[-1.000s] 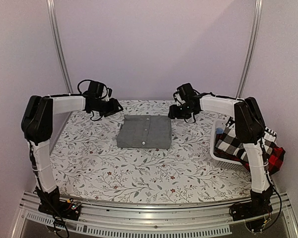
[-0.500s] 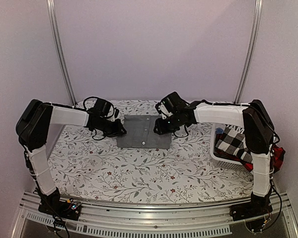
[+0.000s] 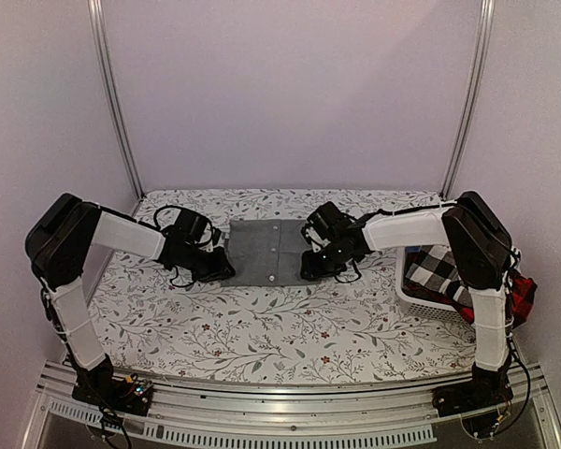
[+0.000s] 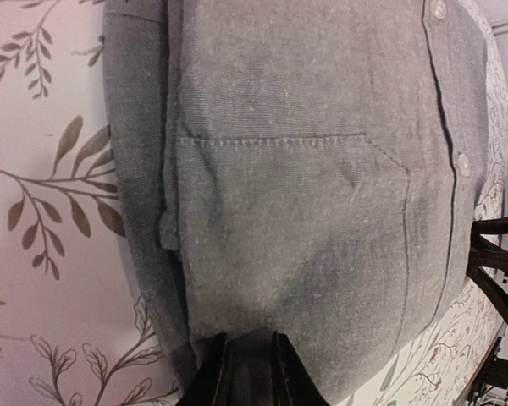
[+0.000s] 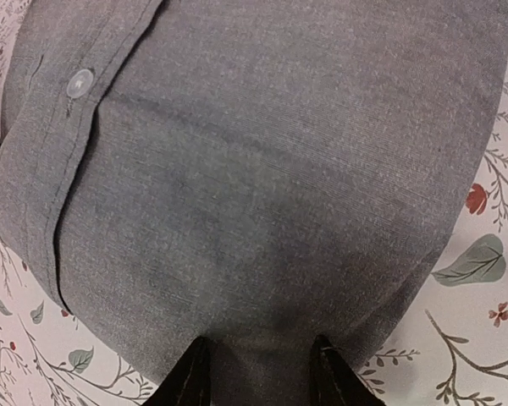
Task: Fold and stack the long sleeve shirts
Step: Smooth out the square-folded shirt at the center of the board.
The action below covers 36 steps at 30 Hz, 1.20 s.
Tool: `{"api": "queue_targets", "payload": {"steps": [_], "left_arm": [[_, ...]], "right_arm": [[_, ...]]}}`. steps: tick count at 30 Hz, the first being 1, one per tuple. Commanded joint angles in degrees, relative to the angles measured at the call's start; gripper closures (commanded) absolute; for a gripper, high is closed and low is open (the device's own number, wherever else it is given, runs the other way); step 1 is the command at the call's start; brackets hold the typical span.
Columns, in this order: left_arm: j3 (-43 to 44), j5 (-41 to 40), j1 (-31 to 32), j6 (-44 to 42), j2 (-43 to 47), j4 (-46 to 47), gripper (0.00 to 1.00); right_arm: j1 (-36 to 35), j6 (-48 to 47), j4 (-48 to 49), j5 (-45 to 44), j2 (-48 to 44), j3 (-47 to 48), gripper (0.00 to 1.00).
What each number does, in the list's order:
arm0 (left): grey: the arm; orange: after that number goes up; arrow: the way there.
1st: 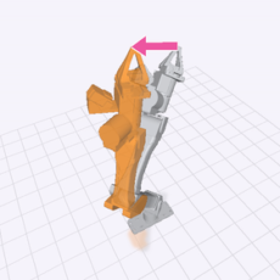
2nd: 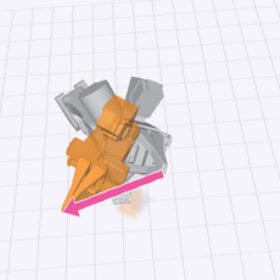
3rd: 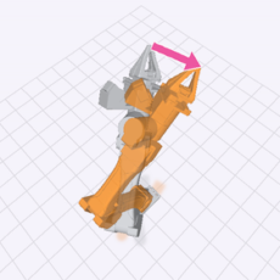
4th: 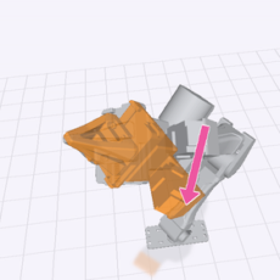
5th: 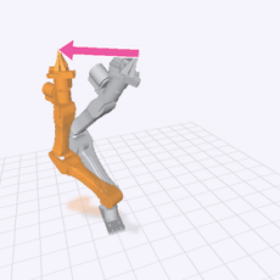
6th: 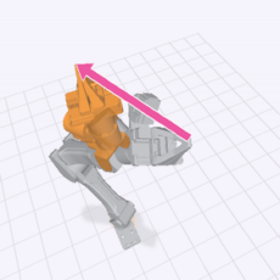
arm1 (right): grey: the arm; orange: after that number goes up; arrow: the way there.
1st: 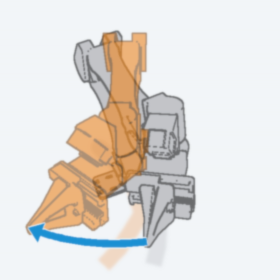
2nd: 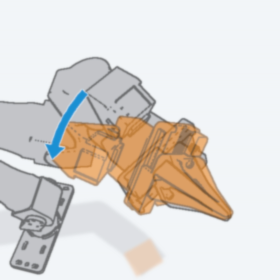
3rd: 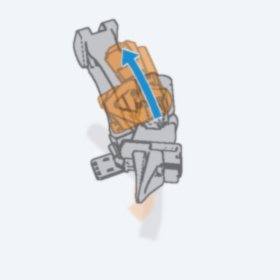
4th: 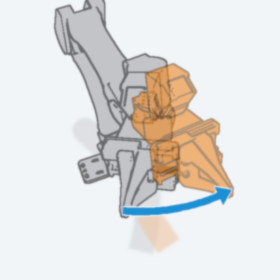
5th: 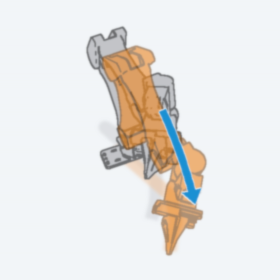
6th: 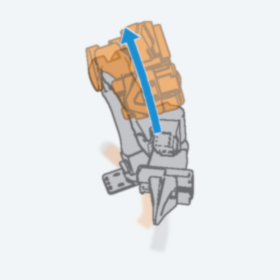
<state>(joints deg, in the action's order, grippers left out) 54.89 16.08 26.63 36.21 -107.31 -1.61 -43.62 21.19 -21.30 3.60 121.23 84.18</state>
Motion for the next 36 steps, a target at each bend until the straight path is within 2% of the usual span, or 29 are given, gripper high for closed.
{"api": "queue_targets", "payload": {"steps": [1,8,13,15,20,25,28,36], "left_arm": [[-1.8,-0.1,0.8,0.4,2.8,-2.8,0.83],[3.4,-2.5,0.7,-1.5,7.0,-9.7,0.82],[10.3,-3.3,0.1,-3.5,5.8,-11.1,0.80],[14.4,-3.6,-0.8,-4.5,2.7,-11.1,0.80],[26.5,-3.3,-3.3,-6.1,-8.1,-10.3,0.82],[38.3,-1.7,-5.6,-7.3,-19.5,-11.8,0.83],[42.1,-0.8,-6.8,-7.1,-24.0,-12.6,0.84],[45.7,0.9,-9.2,-6.8,-30.6,-13.6,0.83]], "right_arm": [[-0.5,0.9,-0.1,-0.7,-0.3,-2.1,0.60],[-0.4,-0.2,-3.5,-3.2,-4.3,4.6,0.56],[1.3,-1.1,-3.7,-5.9,-2.0,11.0,0.56],[2.3,-1.6,-3.3,-5.9,0.6,14.2,0.59],[4.5,-3.2,-2.8,-6.4,8.4,24.1,0.72],[6.9,-3.5,-3.0,-4.3,15.5,31.4,0.75],[7.8,-3.4,-2.7,-2.1,18.4,32.9,0.76],[11.4,-2.1,-2.8,3.4,25.6,37.7,0.73]]}}
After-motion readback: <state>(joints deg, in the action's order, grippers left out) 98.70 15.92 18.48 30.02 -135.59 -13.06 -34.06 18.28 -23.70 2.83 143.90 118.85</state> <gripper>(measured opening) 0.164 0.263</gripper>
